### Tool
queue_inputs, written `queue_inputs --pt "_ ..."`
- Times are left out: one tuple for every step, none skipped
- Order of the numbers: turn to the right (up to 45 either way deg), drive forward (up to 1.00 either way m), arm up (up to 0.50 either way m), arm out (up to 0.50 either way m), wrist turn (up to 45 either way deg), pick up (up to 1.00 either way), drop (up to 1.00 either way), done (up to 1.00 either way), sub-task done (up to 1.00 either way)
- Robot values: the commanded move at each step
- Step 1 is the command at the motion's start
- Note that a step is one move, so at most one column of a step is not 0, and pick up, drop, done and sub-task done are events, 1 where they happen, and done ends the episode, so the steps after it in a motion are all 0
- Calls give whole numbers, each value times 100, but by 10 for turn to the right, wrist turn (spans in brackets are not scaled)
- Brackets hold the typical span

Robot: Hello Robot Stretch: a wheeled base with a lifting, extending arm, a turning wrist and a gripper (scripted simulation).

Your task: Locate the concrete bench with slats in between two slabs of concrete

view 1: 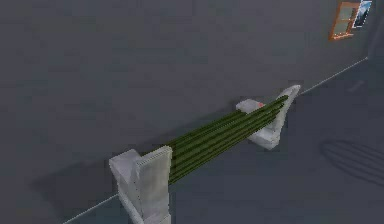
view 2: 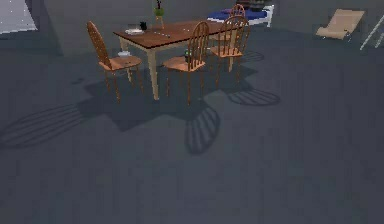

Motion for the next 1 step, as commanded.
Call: queue_inputs --pt "0 0 0 0 0 0 0 100 0"
